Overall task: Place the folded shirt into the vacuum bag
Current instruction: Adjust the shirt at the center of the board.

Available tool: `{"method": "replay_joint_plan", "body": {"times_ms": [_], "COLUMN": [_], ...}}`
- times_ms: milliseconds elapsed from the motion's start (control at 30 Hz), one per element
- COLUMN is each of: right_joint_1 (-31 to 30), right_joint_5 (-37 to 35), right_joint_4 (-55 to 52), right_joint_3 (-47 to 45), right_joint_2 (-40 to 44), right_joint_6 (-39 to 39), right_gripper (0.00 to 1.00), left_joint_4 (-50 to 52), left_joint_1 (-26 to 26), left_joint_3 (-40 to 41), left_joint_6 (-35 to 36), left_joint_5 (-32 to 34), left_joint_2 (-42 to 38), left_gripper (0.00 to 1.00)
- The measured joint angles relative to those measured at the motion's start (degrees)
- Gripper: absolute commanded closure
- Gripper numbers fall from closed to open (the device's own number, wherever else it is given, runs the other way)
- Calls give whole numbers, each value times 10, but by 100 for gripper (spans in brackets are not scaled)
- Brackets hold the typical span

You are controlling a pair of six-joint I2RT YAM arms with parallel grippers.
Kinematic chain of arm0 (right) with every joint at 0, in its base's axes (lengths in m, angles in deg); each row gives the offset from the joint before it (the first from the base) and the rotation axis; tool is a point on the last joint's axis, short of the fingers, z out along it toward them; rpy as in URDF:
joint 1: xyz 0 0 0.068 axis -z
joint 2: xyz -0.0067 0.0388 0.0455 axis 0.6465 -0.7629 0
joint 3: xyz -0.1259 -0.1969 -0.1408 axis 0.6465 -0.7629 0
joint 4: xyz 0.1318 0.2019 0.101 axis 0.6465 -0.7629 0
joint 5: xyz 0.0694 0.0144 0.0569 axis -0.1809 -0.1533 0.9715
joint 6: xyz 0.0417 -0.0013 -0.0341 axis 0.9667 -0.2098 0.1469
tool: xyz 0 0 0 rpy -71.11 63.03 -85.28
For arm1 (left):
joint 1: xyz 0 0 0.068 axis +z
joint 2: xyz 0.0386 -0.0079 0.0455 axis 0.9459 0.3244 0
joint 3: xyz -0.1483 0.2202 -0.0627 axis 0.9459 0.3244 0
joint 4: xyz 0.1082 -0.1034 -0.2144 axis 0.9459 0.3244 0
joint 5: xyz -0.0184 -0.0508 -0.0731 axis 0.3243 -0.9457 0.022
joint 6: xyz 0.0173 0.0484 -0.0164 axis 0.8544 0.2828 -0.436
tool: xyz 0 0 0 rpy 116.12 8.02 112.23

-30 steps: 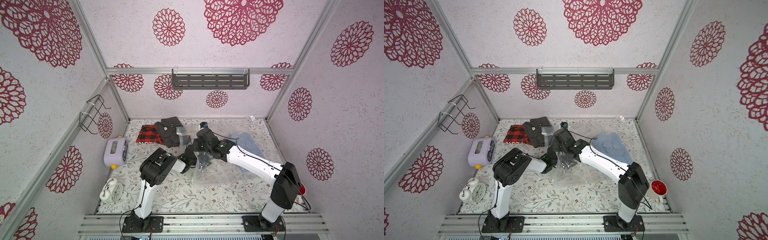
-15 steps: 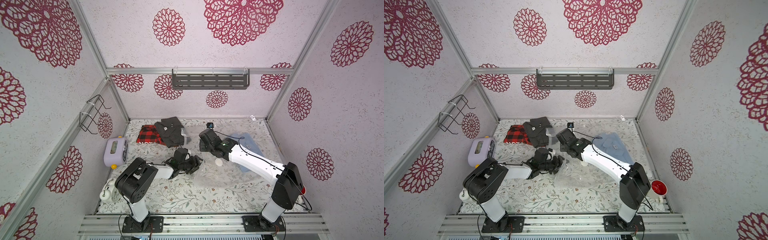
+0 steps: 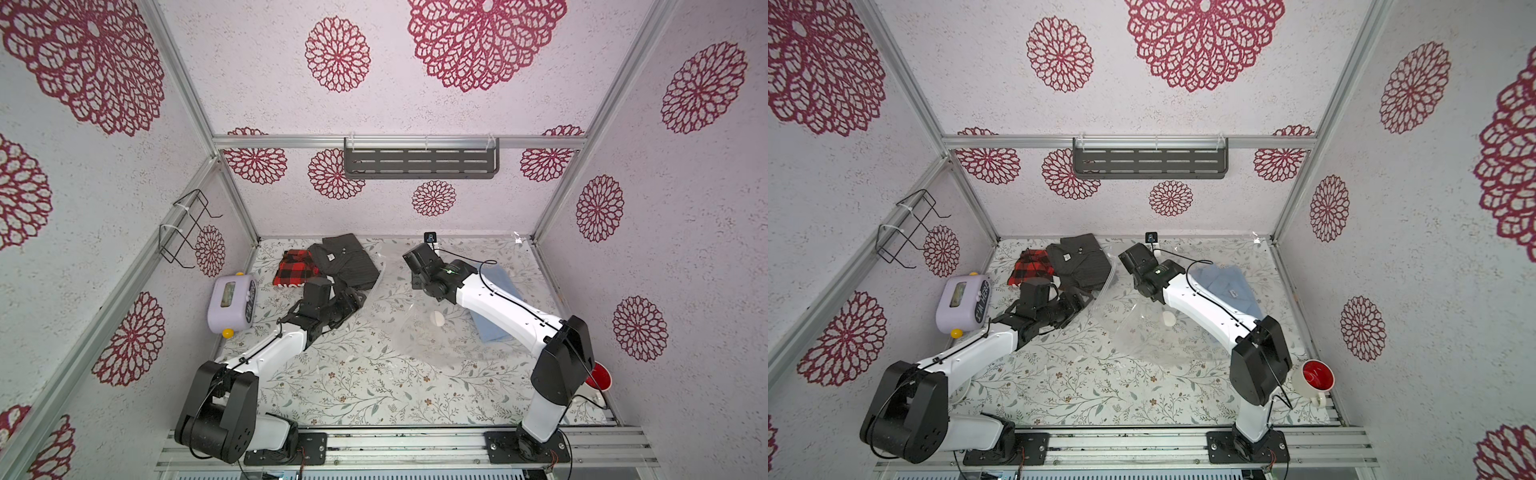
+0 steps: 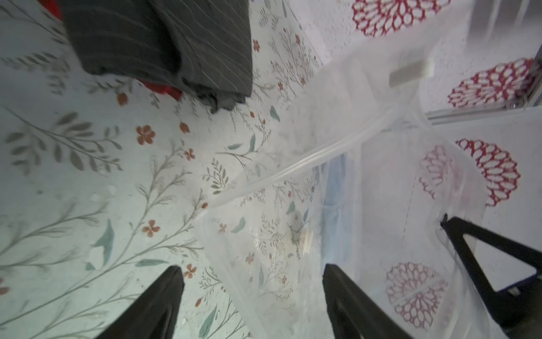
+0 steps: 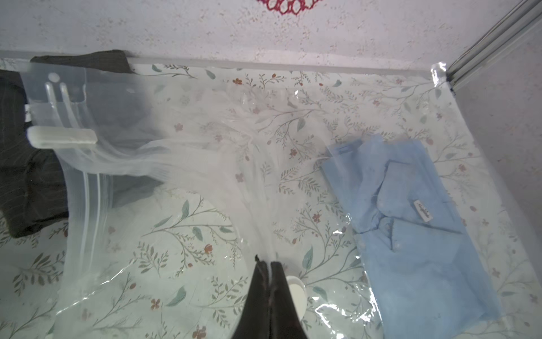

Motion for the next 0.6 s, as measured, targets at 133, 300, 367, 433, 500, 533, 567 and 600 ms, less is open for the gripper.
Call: {"method": "replay_joint_plan", "body": {"times_ms": [133, 300, 367, 433, 500, 533, 567, 600], "right_joint_1": [3, 6, 9, 13, 16, 17, 19, 20], "right_joint_5": [-21, -30, -30, -27, -24, -22, -20, -18], "right_joint_4": [-14, -25, -26, -26, -26, -24, -23, -21], "right_joint_3": [43, 64, 64, 63, 62, 59, 54, 49], "right_joint_2": [-21, -21, -21, -21, -21, -21, -20, -19], "right_joint_6": [-16, -26, -30, -30, -31, -32, -33, -33], "right_gripper": [100, 100, 100, 100, 100, 100, 100, 100], "left_joint_4": [35, 57, 64, 71, 76, 81, 85, 91], "left_joint_1": [59, 132, 158, 178, 195, 204, 210, 215], "left_joint_3": [-26, -80, -110, -144, -183, -207, -229, -248], "left_joint_6": [23, 43, 50, 57, 59, 60, 61, 63], "left_joint_5": [20, 24, 32, 39, 43, 44, 47, 50], "left_joint_2": [6, 66, 103, 143, 187, 215, 240, 261], "left_gripper": [14, 14, 13, 15, 19, 22, 24, 25]}}
